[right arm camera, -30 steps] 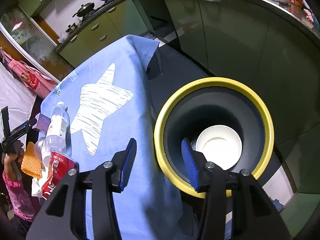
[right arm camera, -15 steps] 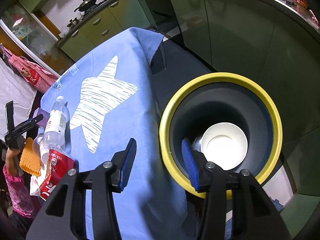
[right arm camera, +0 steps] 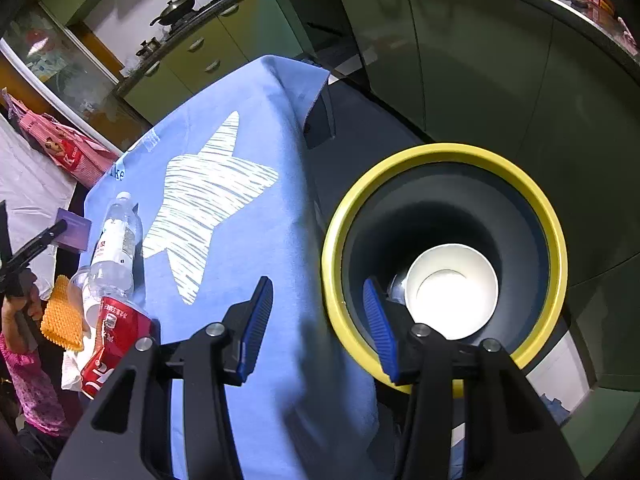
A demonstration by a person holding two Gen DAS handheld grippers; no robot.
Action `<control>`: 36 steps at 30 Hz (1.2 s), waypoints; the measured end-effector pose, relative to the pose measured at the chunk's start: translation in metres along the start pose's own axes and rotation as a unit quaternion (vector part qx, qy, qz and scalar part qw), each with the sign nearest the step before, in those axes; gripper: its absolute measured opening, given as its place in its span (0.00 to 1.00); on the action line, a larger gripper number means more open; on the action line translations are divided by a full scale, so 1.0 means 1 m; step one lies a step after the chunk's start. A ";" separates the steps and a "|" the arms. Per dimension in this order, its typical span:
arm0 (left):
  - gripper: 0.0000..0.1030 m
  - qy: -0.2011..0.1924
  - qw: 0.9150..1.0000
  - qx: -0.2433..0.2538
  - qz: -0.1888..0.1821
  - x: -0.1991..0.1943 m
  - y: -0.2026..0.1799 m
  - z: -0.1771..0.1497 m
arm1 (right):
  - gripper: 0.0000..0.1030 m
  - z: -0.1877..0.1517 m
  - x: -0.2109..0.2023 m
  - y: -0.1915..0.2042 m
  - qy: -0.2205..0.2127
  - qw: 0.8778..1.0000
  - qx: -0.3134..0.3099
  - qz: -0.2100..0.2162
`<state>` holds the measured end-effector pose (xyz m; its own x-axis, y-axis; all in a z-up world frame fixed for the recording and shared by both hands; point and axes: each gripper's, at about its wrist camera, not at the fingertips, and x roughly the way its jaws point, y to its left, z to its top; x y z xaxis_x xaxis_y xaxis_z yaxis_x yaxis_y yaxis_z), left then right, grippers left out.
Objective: Collect trash
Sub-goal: 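Grasp the purple box with the left tool and lift it, then carry the purple box over the bin and open the left tool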
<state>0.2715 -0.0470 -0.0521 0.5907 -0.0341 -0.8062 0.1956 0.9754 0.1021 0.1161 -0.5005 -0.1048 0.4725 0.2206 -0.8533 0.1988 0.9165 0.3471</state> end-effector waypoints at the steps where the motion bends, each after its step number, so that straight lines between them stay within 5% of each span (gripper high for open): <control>1: 0.74 -0.006 1.000 0.001 -0.001 -0.007 0.000 0.001 | 0.44 -0.001 -0.001 0.001 -0.001 1.000 0.000 0.001; 11: 0.74 -0.072 0.991 0.087 -0.079 -0.106 -0.075 0.005 | 0.44 -0.017 -0.029 -0.015 -0.029 0.999 0.015 -0.014; 19: 0.74 -0.094 0.956 0.198 -0.194 -0.153 -0.212 0.017 | 0.46 -0.039 -0.073 -0.059 -0.068 0.996 0.052 -0.035; 29: 0.74 -0.004 0.912 0.281 -0.300 -0.121 -0.402 0.013 | 0.47 -0.073 -0.112 -0.119 -0.102 0.989 0.088 -0.064; 36: 0.74 0.051 0.906 0.309 -0.284 -0.052 -0.487 0.000 | 0.47 -0.093 -0.114 -0.158 -0.099 0.985 0.126 -0.064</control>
<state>0.1454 -0.5206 -0.0598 0.1874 -0.4411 -0.8777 0.8651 0.4974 -0.0652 -0.0496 -0.6392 -0.0982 0.5830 0.0172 -0.8123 0.4622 0.8152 0.3489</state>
